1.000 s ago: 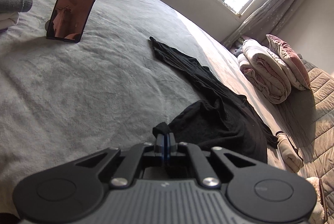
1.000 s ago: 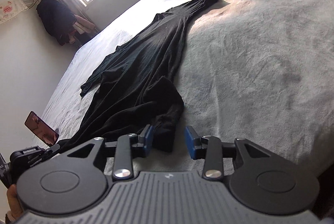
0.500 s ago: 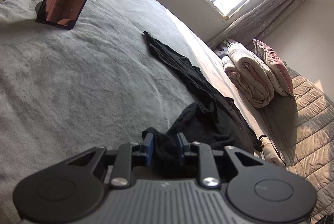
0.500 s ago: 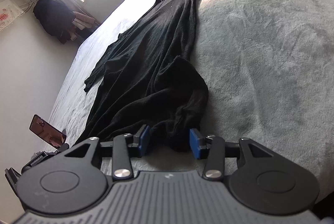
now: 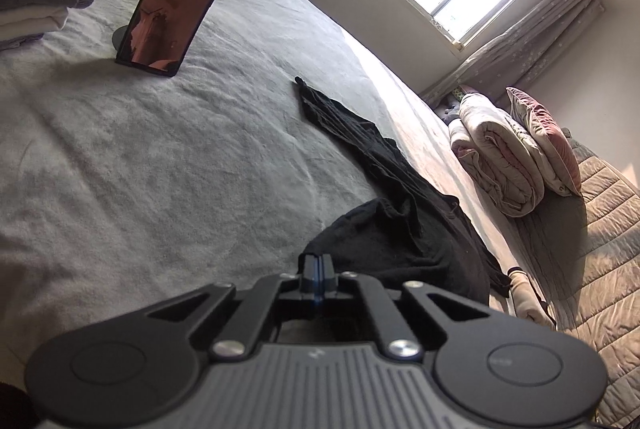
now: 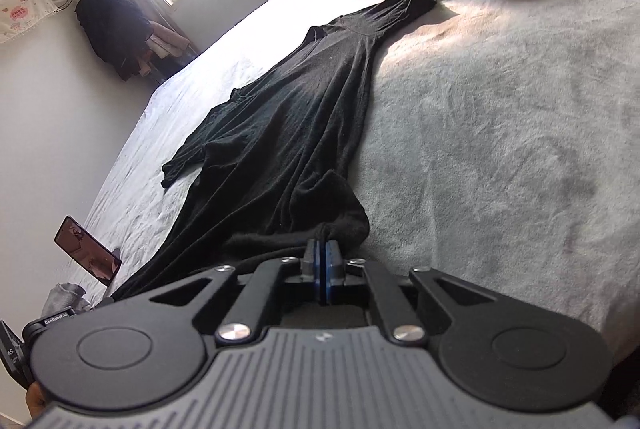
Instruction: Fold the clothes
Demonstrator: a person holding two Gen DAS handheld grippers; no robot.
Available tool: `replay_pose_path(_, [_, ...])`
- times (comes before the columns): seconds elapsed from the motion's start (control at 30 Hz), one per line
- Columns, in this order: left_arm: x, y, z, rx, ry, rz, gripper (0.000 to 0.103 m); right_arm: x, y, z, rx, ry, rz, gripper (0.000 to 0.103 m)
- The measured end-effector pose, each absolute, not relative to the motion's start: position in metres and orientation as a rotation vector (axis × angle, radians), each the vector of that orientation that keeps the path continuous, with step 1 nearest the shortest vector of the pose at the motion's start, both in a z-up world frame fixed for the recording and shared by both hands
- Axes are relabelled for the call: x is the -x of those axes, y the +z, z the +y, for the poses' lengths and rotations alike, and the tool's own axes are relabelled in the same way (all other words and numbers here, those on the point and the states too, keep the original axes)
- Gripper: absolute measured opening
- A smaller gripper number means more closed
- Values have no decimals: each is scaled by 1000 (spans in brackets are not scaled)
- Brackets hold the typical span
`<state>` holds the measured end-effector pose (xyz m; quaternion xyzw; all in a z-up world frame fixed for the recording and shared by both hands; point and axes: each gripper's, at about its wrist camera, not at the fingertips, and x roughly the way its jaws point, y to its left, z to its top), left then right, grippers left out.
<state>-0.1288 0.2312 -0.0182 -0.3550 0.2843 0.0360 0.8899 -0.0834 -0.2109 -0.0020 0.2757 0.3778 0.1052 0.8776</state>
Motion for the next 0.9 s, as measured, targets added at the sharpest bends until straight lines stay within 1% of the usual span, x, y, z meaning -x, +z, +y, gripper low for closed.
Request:
replay_pose_path(0.27, [171,10,204,709,16,610,0,106,41,-246,-534,254,763,3])
replay_pose_path(0.43, [194,18,177,644,-43,630,0,120,55,-267,-481,230,753,3])
replay_pose_path(0.6, [201,5,159,585,-63,702,0,124,45,-280,-434,194,806,3])
replay_pose_path(0.9, [190,-42,156,496,23,843,0,124,-7,-282,-368,155,959,3])
